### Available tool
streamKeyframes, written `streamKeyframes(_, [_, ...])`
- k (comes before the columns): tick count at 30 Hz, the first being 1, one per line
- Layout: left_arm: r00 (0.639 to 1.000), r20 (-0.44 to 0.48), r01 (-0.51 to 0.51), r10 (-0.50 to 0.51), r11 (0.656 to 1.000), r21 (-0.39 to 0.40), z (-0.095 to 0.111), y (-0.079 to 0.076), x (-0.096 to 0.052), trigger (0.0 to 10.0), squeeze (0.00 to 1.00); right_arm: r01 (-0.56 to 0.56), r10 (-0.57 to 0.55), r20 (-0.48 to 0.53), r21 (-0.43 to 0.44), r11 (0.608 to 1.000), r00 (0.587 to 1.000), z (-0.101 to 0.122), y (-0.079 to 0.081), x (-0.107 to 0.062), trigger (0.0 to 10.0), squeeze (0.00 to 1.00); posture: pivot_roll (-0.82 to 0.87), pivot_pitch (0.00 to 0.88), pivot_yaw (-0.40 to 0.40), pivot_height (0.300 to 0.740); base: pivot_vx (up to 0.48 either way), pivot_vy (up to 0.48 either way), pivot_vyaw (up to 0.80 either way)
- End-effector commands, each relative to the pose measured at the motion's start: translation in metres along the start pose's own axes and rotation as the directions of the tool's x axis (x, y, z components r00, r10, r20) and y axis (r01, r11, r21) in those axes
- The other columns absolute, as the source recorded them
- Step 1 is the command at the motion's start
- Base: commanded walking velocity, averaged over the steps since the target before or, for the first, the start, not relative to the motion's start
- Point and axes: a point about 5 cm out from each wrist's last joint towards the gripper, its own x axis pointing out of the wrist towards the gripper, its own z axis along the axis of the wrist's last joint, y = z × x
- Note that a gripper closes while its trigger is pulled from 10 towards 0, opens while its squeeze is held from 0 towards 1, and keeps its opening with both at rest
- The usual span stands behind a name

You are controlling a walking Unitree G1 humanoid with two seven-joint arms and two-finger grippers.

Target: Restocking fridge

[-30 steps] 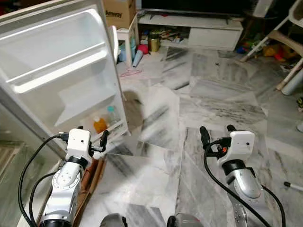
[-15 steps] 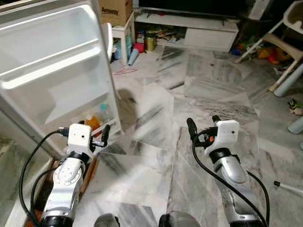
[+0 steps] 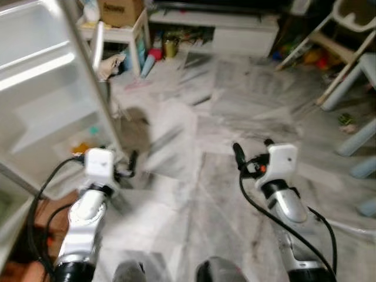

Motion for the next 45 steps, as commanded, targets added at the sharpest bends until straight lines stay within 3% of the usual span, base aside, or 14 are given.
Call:
streamKeyframes(1, [1.000,-0.013,-0.016,0.017,0.999,0.029,-0.0009,0.0085,-0.0049,10.0,0.00,-0.006,0.006,0.008,0.002,1.000,1.000,0.0017,0.0053,0.0000,10.0,0.00,0.00,0.127,-0.022,0.740,0.000,-0.480,-0.80])
streamKeyframes(14, [0.999,-0.026,-0.019,0.020,0.999,0.028,-0.0031,0.0104,-0.0074,10.0,0.00,-0.017,0.017,0.002,0.002,1.000,1.000,-0.0003,0.0100,-0.0016,10.0,0.00,0.00,0.140,-0.019,0.740,0.000,-0.447,-0.80])
streamKeyframes(34, [1.000,-0.017,-0.025,0.025,1.000,-0.008,-0.0028,0.0097,-0.0051,10.0,0.00,-0.011,0.011,0.003,-0.008,1.000,1.000,-0.0009,0.0109,-0.0005,10.0,0.00,0.00,0.131,-0.022,0.740,0.000,0.034,-0.02])
streamKeyframes(45, [1.000,-0.002,-0.016,0.016,1.000,0.001,-0.0013,0.0095,-0.0046,10.0,0.00,-0.015,0.015,0.006,-0.012,1.000,1.000,-0.0006,0.0112,-0.0007,10.0,0.00,0.00,0.131,-0.026,0.740,0.244,0.362,-0.75])
